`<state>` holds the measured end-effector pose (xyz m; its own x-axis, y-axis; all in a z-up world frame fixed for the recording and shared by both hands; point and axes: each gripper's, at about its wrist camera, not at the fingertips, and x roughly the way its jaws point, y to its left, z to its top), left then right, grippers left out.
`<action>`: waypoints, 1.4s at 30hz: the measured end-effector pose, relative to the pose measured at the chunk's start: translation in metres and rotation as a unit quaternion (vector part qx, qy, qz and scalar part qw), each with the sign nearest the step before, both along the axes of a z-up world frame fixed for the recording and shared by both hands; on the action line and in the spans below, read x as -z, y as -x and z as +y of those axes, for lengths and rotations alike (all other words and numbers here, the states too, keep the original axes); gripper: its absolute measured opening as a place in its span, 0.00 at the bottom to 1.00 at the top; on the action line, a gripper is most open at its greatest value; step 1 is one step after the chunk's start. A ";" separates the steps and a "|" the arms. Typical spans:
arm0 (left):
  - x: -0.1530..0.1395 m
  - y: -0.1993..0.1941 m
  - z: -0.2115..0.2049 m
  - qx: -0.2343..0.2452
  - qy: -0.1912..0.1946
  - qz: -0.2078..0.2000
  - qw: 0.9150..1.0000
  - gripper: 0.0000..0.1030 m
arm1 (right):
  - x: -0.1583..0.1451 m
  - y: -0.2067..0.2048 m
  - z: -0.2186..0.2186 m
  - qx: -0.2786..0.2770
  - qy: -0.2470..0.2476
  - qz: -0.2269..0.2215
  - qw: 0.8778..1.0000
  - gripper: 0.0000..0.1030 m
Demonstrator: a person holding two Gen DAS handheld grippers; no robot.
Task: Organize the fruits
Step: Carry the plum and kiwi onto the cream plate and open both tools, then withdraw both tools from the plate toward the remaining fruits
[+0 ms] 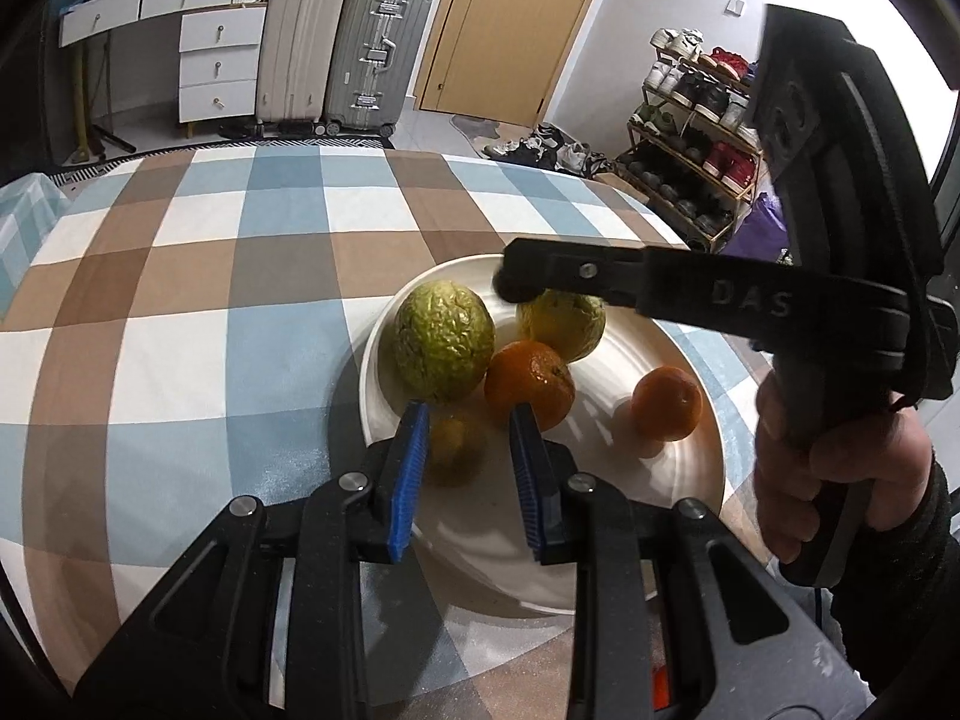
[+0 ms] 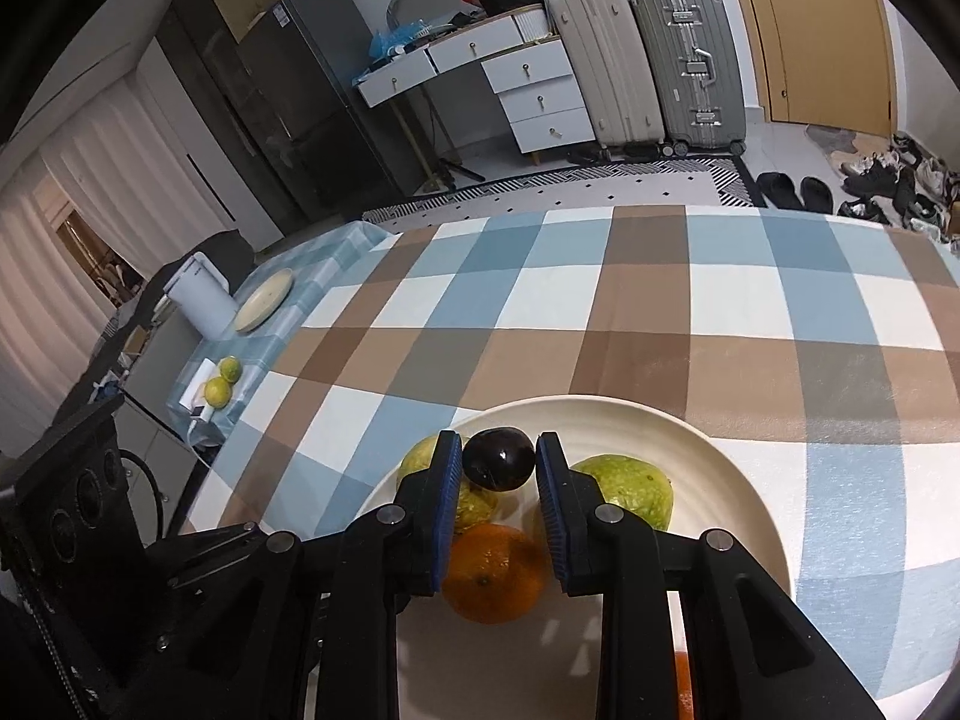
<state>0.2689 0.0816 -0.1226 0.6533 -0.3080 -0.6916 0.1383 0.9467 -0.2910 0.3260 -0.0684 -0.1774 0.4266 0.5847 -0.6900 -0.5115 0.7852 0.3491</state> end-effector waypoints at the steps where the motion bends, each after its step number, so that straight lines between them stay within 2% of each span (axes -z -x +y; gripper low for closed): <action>1: -0.001 0.001 0.000 -0.003 -0.004 0.001 1.000 0.26 | -0.002 0.002 -0.002 0.000 -0.003 -0.005 1.000 0.26; 3: -0.003 0.003 0.001 -0.007 -0.003 0.004 1.000 0.32 | -0.010 0.008 -0.007 0.003 -0.008 -0.014 1.000 0.34; 7: -0.016 0.019 0.005 -0.022 -0.005 -0.005 1.000 0.44 | -0.030 0.023 -0.024 0.013 -0.031 -0.037 0.999 0.37; 9: -0.023 0.027 0.005 -0.028 -0.006 -0.011 1.000 0.51 | -0.040 0.035 -0.034 0.021 -0.043 -0.050 0.998 0.49; 11: -0.031 0.040 0.005 -0.036 -0.009 -0.018 0.999 0.56 | -0.050 0.053 -0.047 0.029 -0.056 -0.063 0.996 0.58; 13: -0.040 0.055 0.002 -0.046 -0.017 -0.023 0.999 0.67 | -0.058 0.071 -0.059 0.035 -0.065 -0.075 0.994 0.65; 14: -0.043 0.060 0.000 -0.051 -0.021 -0.025 0.998 0.76 | -0.062 0.084 -0.067 0.039 -0.069 -0.083 0.993 0.71; 15: -0.048 0.067 -0.001 -0.057 -0.023 -0.029 0.998 0.80 | -0.064 0.095 -0.073 0.042 -0.072 -0.089 0.993 0.78; 17: -0.059 0.081 -0.004 -0.064 -0.023 -0.038 0.997 0.81 | -0.068 0.115 -0.082 0.043 -0.075 -0.102 0.991 0.85; 19: -0.069 0.093 -0.008 -0.068 -0.030 -0.045 0.996 0.85 | -0.071 0.137 -0.090 0.043 -0.075 -0.118 0.989 0.86; 23: -0.088 0.122 -0.022 -0.071 -0.054 -0.070 0.994 0.99 | -0.074 0.180 -0.103 0.039 -0.081 -0.145 0.985 0.96; 28: -0.107 0.153 -0.035 -0.069 -0.066 -0.093 0.991 0.99 | -0.078 0.228 -0.112 0.037 -0.067 -0.180 0.981 1.00; 33: -0.109 0.180 -0.044 -0.069 -0.068 -0.096 0.991 0.99 | -0.074 0.256 -0.119 0.042 -0.065 -0.184 0.980 1.00; 36: -0.102 0.198 -0.051 -0.061 -0.062 -0.089 0.992 0.99 | -0.069 0.268 -0.125 0.052 -0.060 -0.187 0.979 1.00; 42: -0.067 0.225 -0.067 -0.038 -0.059 -0.057 0.996 0.99 | -0.055 0.282 -0.135 0.067 -0.061 -0.175 0.980 1.00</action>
